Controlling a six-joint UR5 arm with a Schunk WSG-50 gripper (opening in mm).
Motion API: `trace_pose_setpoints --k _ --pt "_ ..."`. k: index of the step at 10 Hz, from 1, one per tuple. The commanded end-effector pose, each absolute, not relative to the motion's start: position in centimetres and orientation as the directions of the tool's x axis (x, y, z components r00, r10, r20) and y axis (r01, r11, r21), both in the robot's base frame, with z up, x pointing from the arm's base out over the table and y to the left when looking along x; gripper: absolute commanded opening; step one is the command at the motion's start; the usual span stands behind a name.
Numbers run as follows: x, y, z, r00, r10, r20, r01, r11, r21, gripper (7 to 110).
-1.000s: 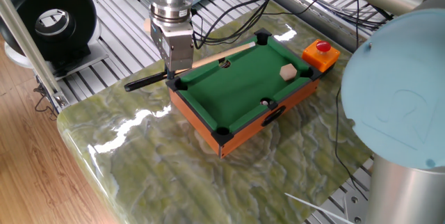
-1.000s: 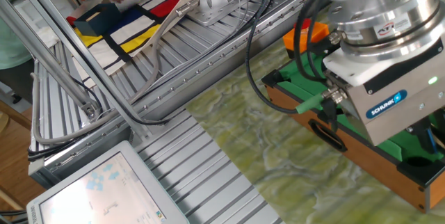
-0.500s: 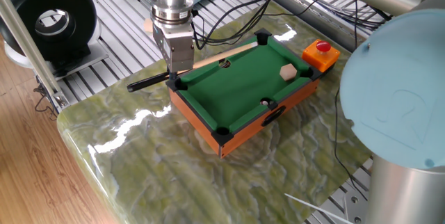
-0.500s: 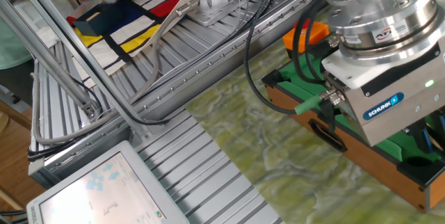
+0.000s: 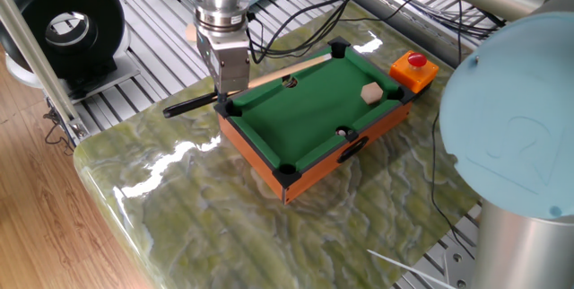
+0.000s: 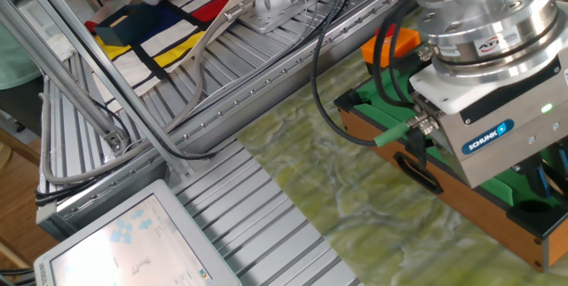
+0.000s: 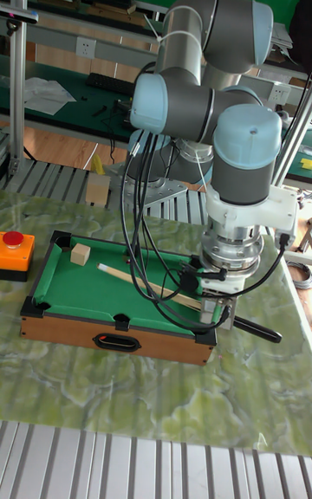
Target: Hit the pool ball
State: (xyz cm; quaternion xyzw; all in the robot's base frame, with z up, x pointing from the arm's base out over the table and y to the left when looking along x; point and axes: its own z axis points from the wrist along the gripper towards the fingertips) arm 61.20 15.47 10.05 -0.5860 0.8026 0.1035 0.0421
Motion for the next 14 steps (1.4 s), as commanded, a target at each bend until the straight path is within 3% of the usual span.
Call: trace_pose_setpoints --k 1,14 --pt "62.3 16.4 10.4 -0.301 -0.922 -0.242 -0.953 0.289 0.087 7" --pt "62.3 15.9 10.3 -0.303 -0.927 -0.223 -0.953 0.291 0.084 7"
